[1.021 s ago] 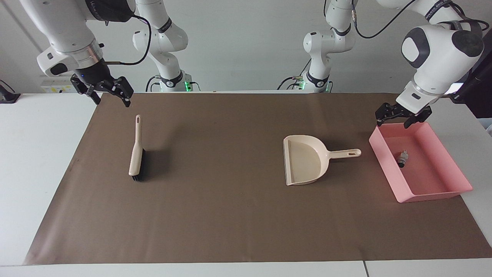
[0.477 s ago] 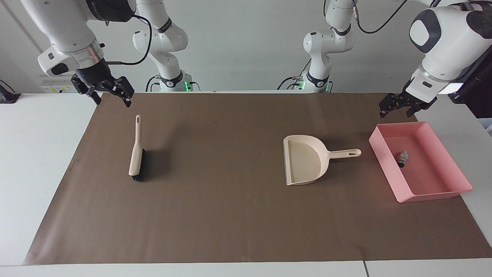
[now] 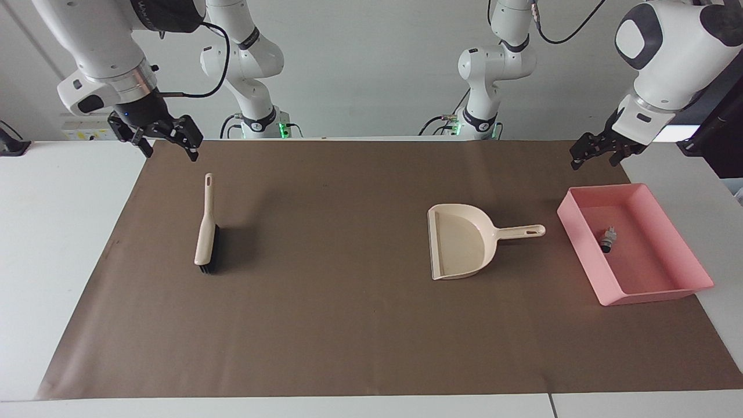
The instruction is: Clean e-waste and dump in bin
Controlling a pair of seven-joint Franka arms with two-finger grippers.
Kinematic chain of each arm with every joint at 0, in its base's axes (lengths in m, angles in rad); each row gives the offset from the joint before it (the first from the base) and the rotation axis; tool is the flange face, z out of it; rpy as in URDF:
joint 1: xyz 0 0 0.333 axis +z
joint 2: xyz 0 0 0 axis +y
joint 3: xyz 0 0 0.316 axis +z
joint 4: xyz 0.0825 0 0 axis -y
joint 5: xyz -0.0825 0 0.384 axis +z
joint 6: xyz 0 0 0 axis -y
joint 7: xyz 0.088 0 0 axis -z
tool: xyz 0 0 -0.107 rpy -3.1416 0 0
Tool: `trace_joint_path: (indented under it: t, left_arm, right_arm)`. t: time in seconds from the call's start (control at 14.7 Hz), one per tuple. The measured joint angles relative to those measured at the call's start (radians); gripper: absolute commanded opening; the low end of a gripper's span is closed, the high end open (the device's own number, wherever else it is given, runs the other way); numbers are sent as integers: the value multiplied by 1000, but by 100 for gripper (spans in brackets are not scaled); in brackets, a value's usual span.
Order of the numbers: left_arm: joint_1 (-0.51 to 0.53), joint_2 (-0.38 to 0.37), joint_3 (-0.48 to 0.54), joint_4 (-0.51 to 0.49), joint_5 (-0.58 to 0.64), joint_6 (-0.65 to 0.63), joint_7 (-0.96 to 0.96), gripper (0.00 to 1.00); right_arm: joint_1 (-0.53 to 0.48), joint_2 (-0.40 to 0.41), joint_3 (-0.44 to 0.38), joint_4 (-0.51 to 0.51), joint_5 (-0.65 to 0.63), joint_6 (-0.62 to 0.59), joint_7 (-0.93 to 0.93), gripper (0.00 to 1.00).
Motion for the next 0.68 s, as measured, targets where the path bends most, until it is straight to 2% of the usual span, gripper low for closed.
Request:
trace_joint_path:
  t: [0.68]
  left_arm:
    - [0,-6,0,-5,0,9,-3,98]
  right_arm:
    - [-1,0,0,0,0,0,0,100]
